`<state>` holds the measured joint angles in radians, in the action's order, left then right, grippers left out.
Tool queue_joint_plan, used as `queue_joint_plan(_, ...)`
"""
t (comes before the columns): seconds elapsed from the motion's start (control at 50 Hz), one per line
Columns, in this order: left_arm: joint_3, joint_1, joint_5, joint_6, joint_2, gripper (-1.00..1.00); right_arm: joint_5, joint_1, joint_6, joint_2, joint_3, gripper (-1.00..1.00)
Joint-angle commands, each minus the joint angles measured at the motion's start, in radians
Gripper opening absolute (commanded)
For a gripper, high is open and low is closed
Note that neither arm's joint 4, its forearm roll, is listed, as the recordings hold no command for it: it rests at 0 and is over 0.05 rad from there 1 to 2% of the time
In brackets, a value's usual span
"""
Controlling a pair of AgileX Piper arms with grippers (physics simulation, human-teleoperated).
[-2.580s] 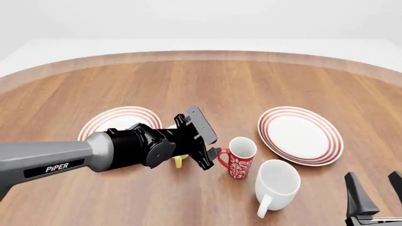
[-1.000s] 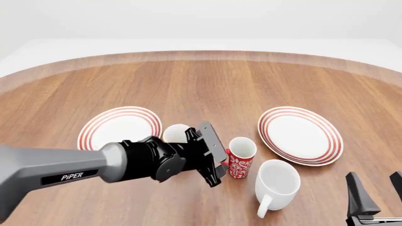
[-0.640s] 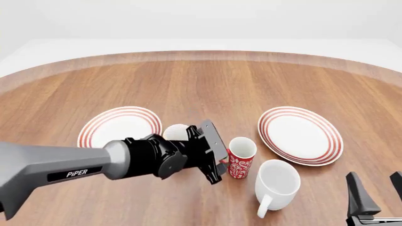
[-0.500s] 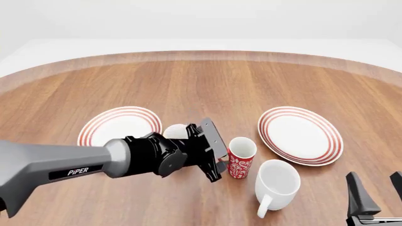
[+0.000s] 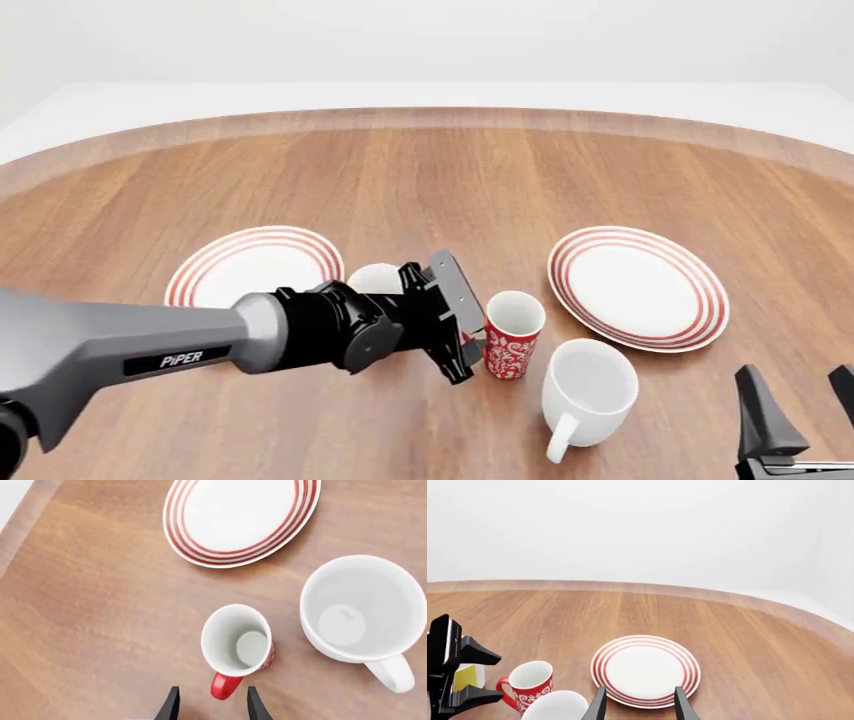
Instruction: Put the red mug on the left plate.
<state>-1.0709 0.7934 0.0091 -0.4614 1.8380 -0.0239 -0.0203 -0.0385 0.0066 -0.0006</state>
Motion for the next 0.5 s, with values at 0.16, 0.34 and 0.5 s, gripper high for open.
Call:
queue_joint_plan(0.16, -0.020, 0.004, -0.005, 0.002, 0.023, 1.00, 0.008, -0.004, 0.006, -0.002, 0.000, 1.00)
queue_joint_plan(0.34, -0.020, 0.006, -0.013, 0.004, 0.036, 1.00, 0.012, -0.005, 0.007, -0.005, 0.000, 1.00)
queue_joint_plan(0.5, -0.020, 0.011, -0.018, 0.011, 0.043, 1.00, 0.010, -0.007, 0.008, -0.001, 0.000, 1.00)
